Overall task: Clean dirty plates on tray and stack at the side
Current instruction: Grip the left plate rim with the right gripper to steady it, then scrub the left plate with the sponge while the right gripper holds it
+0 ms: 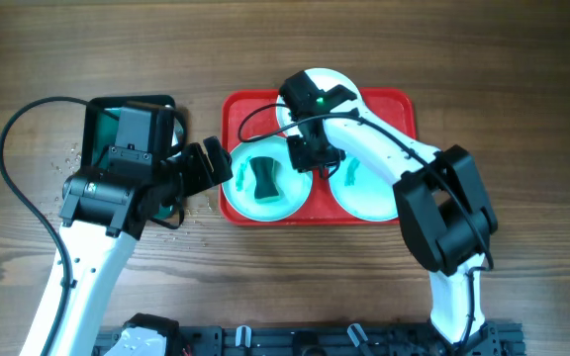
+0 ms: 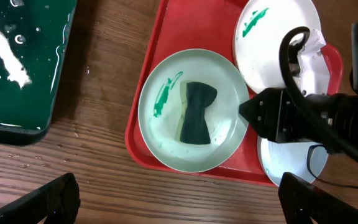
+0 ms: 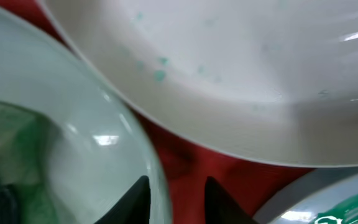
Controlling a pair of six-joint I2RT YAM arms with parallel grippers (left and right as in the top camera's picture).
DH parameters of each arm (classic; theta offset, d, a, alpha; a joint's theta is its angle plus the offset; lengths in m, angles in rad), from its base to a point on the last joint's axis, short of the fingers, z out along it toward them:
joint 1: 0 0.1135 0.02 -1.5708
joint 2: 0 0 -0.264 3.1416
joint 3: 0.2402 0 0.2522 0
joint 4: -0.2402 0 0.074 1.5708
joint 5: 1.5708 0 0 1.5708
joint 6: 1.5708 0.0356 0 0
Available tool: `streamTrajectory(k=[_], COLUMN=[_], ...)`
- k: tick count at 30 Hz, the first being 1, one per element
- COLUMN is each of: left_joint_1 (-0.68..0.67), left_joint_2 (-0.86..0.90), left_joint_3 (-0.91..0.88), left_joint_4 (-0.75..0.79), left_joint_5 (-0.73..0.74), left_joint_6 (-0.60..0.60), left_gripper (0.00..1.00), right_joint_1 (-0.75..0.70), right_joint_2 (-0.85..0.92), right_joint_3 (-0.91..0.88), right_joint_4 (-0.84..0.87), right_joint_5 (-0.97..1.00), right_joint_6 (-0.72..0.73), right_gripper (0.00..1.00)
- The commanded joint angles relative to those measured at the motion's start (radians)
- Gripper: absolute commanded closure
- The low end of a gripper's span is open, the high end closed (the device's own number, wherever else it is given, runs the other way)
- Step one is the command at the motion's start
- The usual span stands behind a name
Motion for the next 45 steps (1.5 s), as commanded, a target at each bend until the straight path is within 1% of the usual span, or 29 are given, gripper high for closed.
streamTrajectory(k=[1,3,7,10,12,15,19,20,21,22,24,25,26,27,28,30,32,33,35,37,39,40,44,45], left_joint_1=[0.005,0.005,0.005,0.005,0.004,0.004,0.000,0.000,0.000,0.000,0.000,0.000,0.000,0.000,0.000,0.000,0.000,0.000,0.000,0.000,0.000,0.000,-0.016,-0.023], left_joint_2=[-0.001,-0.001,-0.001,-0.001,0.002,0.021,0.080,0.099,0.120,0.151,0.204,0.233,0.268,0.298,0.327,0.389,0.455,0.480,0.544,0.597,0.642,0.659,0.716,0.724], left_joint_3=[0.003,0.003,0.003,0.003,0.003,0.003,-0.014,-0.019,-0.023,-0.024,-0.024,-0.024,-0.024,-0.024,-0.024,-0.024,-0.024,-0.024,-0.024,-0.024,-0.024,-0.024,-0.024,-0.024], left_joint_4=[0.003,0.003,0.003,0.003,0.026,0.042,0.042,0.047,0.055,0.067,0.097,0.117,0.142,0.161,0.175,0.193,0.200,0.203,0.216,0.244,0.270,0.278,0.304,0.307], left_joint_5=[-0.010,-0.009,-0.009,-0.009,-0.002,0.039,0.046,0.053,0.072,0.101,0.159,0.181,0.199,0.212,0.224,0.244,0.266,0.278,0.321,0.402,0.460,0.470,0.471,0.470], left_joint_6=[0.001,0.000,0.001,0.001,-0.003,-0.004,-0.003,-0.003,-0.003,-0.003,0.002,0.005,0.005,0.005,0.005,0.005,0.005,0.005,0.027,0.095,0.126,0.126,0.126,0.126], left_gripper=[0.00,0.00,0.00,0.00,0.00,0.00,0.00,0.01,0.07,0.16,0.24,0.30,0.41,0.48,0.52,0.54,0.61,0.62,0.61,0.55,0.63,0.65,0.67,0.69], right_joint_1=[-0.032,-0.040,-0.040,-0.040,-0.040,-0.039,-0.040,-0.039,-0.039,-0.039,-0.039,-0.039,-0.039,-0.039,-0.039,-0.040,-0.040,-0.040,-0.040,-0.040,-0.039,-0.039,-0.040,-0.040], right_joint_2=[0.023,0.023,0.023,0.023,0.023,0.023,0.024,0.024,0.024,0.024,0.024,0.024,0.024,0.024,0.024,0.024,0.024,0.024,0.024,0.024,0.024,0.024,0.024,0.024], right_joint_3=[-0.019,-0.019,-0.022,-0.023,-0.023,-0.023,-0.023,-0.023,-0.023,-0.023,-0.023,-0.023,-0.023,-0.023,-0.023,-0.023,-0.023,-0.023,-0.023,-0.023,-0.023,-0.023,-0.023,-0.023], right_joint_4=[0.002,0.006,0.006,0.006,0.005,0.005,0.006,0.006,0.007,0.007,0.007,0.006,0.006,0.005,0.005,0.005,0.005,0.005,0.006,0.008,0.009,0.010,0.010,0.010], right_joint_5=[-0.035,-0.096,-0.123,-0.143,-0.161,-0.180,-0.182,-0.182,-0.182,-0.182,-0.182,-0.182,-0.182,-0.182,-0.182,-0.182,-0.182,-0.182,-0.182,-0.182,-0.182,-0.182,-0.182,-0.182], right_joint_6=[-0.024,-0.066,-0.082,-0.083,-0.082,-0.082,-0.081,-0.081,-0.081,-0.081,-0.081,-0.081,-0.081,-0.081,-0.081,-0.082,-0.081,-0.082,-0.082,-0.082,-0.081,-0.082,-0.082,-0.082], right_gripper=[0.75,0.77,0.81,0.88,0.96,0.96,0.96,0.96,0.96,0.96,0.96,0.96,0.96,0.96,0.96,0.96,0.96,0.96,0.96,0.96,0.96,0.96,0.96,0.96])
